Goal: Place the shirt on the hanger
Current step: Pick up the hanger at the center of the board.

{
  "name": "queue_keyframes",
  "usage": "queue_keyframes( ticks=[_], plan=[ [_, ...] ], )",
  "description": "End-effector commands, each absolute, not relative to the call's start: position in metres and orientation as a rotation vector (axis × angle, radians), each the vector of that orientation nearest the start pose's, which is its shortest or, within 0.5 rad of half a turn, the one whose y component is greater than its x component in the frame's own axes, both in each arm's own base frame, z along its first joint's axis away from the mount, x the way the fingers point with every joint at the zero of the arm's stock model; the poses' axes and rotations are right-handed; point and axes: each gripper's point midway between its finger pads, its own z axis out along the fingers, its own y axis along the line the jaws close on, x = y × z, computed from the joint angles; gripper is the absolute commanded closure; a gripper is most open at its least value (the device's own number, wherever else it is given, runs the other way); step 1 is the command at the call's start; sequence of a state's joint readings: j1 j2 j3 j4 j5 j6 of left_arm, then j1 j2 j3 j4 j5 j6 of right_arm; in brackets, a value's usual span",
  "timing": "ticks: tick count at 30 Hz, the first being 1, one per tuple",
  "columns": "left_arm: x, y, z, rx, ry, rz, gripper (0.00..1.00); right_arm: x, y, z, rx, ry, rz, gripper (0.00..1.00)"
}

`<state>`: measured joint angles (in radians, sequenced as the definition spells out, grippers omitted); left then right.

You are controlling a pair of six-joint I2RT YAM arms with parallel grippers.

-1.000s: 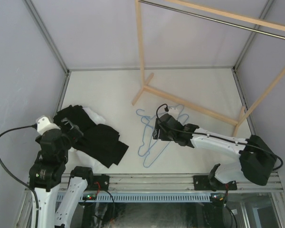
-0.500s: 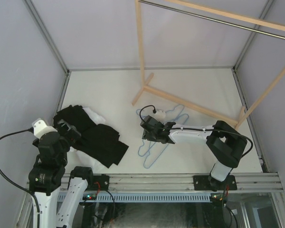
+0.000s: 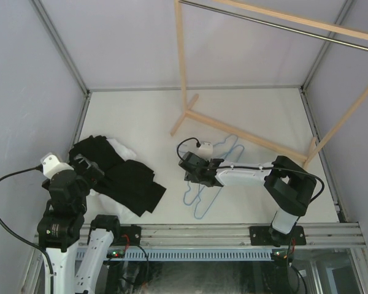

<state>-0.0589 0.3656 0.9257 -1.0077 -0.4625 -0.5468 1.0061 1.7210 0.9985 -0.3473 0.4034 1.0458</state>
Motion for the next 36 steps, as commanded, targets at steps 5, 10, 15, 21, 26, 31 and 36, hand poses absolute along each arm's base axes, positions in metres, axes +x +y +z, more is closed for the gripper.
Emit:
queue_keyframes(
  ticks=[5, 10, 15, 21, 26, 31, 36],
  plan=[
    [0.163, 0.047, 0.254, -0.726, 1.815, 0.055, 0.00, 0.247, 0.306, 0.094, 0.146, 2.303, 0.278, 0.52],
    [0.162, 0.048, 0.254, -0.733, 1.812, 0.059, 0.00, 0.247, 0.285, 0.068, 0.186, 2.392, 0.179, 0.55],
    [0.162, 0.049, 0.255, -0.735, 1.806, 0.059, 0.00, 0.245, 0.292, 0.053, 0.164, 2.444, 0.195, 0.59],
    [0.163, 0.048, 0.255, -0.732, 1.813, 0.059, 0.00, 0.242, 0.293, 0.037, 0.157, 2.501, 0.190, 0.60],
    [0.163, 0.048, 0.255, -0.732, 1.813, 0.061, 0.00, 0.240, 0.290, 0.024, 0.140, 2.546, 0.173, 0.63],
    [0.163, 0.049, 0.253, -0.736, 1.817, 0.063, 0.00, 0.240, 0.289, 0.021, 0.133, 2.555, 0.166, 0.71],
    [0.164, 0.048, 0.253, -0.735, 1.819, 0.061, 0.00, 0.240, 0.291, 0.022, 0.101, 2.554, 0.170, 0.83]
  ],
)
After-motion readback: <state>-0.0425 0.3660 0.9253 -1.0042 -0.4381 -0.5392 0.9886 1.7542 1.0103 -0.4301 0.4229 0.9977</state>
